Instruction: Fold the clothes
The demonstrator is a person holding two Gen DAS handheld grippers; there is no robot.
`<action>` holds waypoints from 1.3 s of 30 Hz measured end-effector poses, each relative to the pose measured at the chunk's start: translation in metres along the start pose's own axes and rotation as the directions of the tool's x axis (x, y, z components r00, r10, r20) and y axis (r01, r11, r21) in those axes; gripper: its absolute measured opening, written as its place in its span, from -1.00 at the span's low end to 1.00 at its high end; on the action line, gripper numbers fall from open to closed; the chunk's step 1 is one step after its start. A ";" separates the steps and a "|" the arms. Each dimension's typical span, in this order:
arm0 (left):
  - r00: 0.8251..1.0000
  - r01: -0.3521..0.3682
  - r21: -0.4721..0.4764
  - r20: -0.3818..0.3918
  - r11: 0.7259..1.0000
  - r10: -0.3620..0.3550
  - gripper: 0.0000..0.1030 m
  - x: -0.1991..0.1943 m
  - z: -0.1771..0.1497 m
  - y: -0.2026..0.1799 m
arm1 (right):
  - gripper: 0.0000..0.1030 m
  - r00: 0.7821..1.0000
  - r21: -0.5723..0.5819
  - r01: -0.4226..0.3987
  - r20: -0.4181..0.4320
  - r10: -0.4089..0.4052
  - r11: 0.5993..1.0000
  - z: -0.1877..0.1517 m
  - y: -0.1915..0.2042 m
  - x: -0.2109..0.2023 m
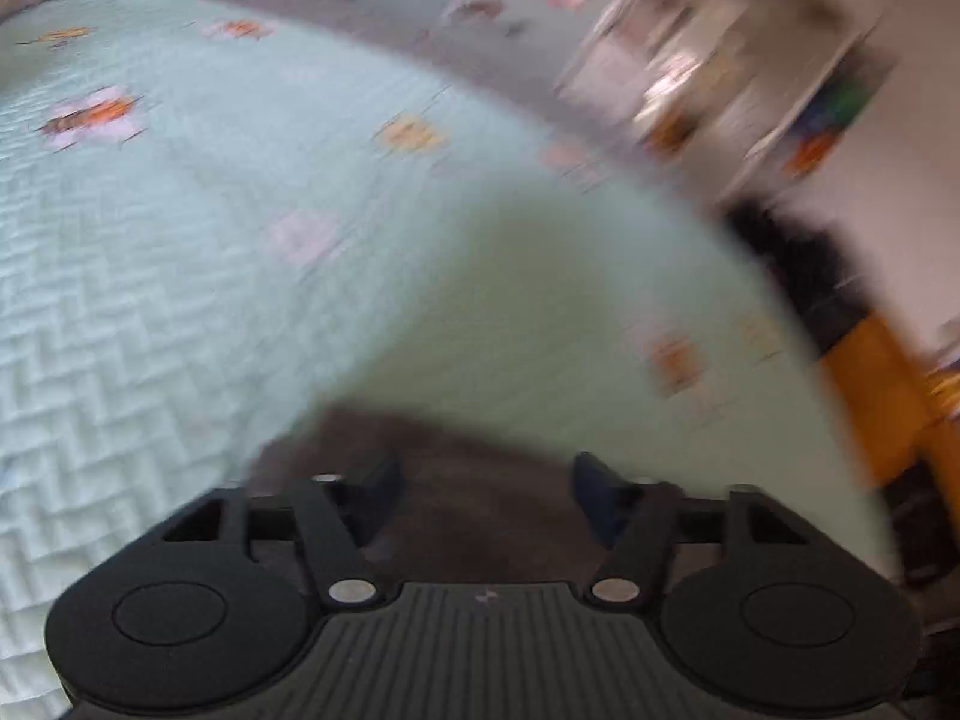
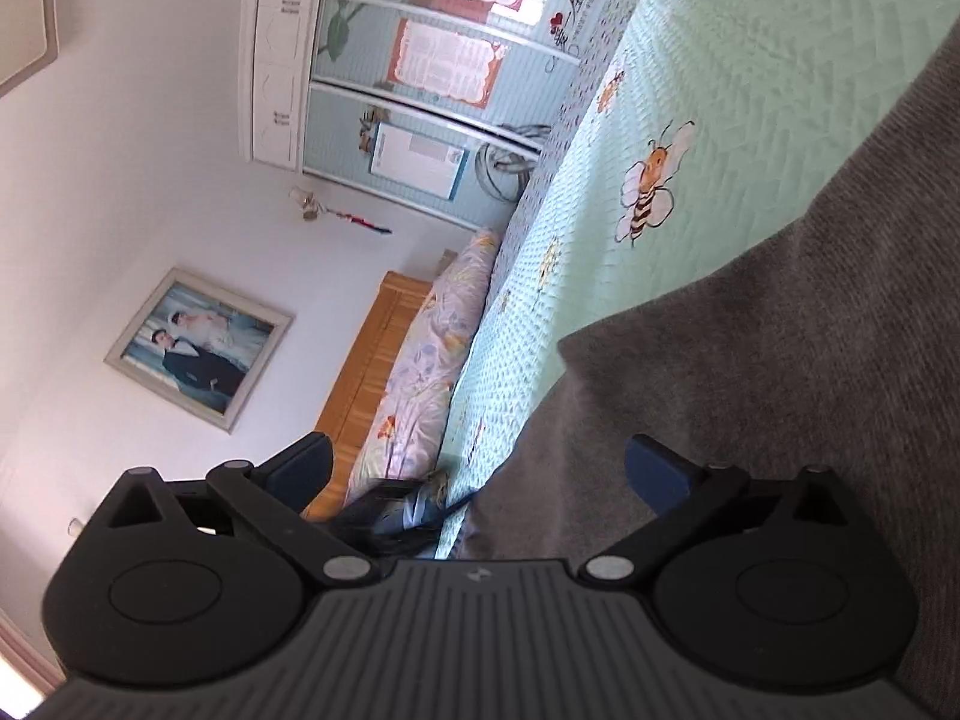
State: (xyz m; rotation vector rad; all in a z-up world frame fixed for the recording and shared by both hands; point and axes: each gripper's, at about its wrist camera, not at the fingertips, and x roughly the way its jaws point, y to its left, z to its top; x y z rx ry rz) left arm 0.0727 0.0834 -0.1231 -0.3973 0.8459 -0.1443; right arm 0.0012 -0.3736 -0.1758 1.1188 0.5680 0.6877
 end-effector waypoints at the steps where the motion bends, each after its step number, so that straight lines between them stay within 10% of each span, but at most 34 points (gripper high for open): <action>1: 1.000 -0.009 -0.019 0.027 1.000 0.010 -0.78 0.003 -0.006 0.008 | 1.00 1.000 -0.009 0.005 -0.012 -0.005 1.000 -0.001 0.002 -0.001; 11: 0.998 -0.009 -0.056 0.059 0.998 0.013 -0.94 0.005 -0.016 0.021 | 0.98 0.995 -0.027 -0.009 -0.096 0.006 1.000 0.024 0.002 0.043; 12: 0.998 -0.012 -0.056 0.064 0.998 0.016 -0.94 0.004 -0.017 0.021 | 0.73 0.994 0.010 0.092 -0.058 -0.091 0.996 0.032 -0.012 0.044; 13: 0.997 -0.015 -0.055 0.069 0.998 0.019 -0.94 0.004 -0.018 0.021 | -0.08 0.988 0.083 0.155 -0.029 -0.153 0.984 0.039 -0.030 0.041; 15: 0.997 -0.021 -0.053 0.079 0.998 0.025 -0.94 0.003 -0.020 0.021 | -0.53 0.983 0.142 0.178 0.011 -0.181 0.974 0.042 -0.042 0.029; 17: 0.995 -0.027 -0.051 0.089 0.998 0.032 -0.94 0.002 -0.022 0.021 | -0.37 0.979 0.133 0.196 0.038 -0.202 0.972 0.042 -0.039 0.018; 21: 0.994 -0.040 -0.055 0.103 0.998 0.045 -0.94 -0.001 -0.024 0.020 | 0.60 0.983 0.029 0.162 0.080 -0.164 0.986 0.034 0.001 0.012; 26: 0.993 -0.063 -0.077 0.098 0.995 0.070 -0.95 -0.006 -0.027 0.015 | 0.59 0.989 -0.079 0.099 -0.099 -0.107 0.992 0.027 0.020 0.065; 27: 0.993 -0.063 -0.083 0.093 0.995 0.070 -0.95 -0.009 -0.027 0.016 | 0.51 0.980 -0.075 0.138 -0.136 -0.147 0.988 0.026 0.009 0.076; 29: 0.994 -0.062 -0.097 0.085 0.993 0.071 -0.95 -0.014 -0.028 0.017 | -0.91 0.947 -0.002 0.298 -0.127 -0.295 0.955 0.027 -0.022 0.074; 30: 0.994 -0.061 -0.105 0.082 0.993 0.070 -0.95 -0.018 -0.029 0.017 | -1.00 0.942 0.046 0.324 -0.113 -0.317 0.945 0.027 -0.034 0.068; 33: 0.993 -0.030 -0.140 0.109 0.990 0.045 -0.86 -0.040 -0.033 0.025 | -0.85 0.944 0.009 0.321 -0.079 -0.320 0.947 0.027 -0.024 0.046; 39: 0.965 -0.019 -0.217 0.250 0.976 0.075 0.17 -0.091 -0.053 0.037 | 0.05 0.960 -0.154 0.267 -0.048 -0.277 0.951 0.003 -0.001 -0.005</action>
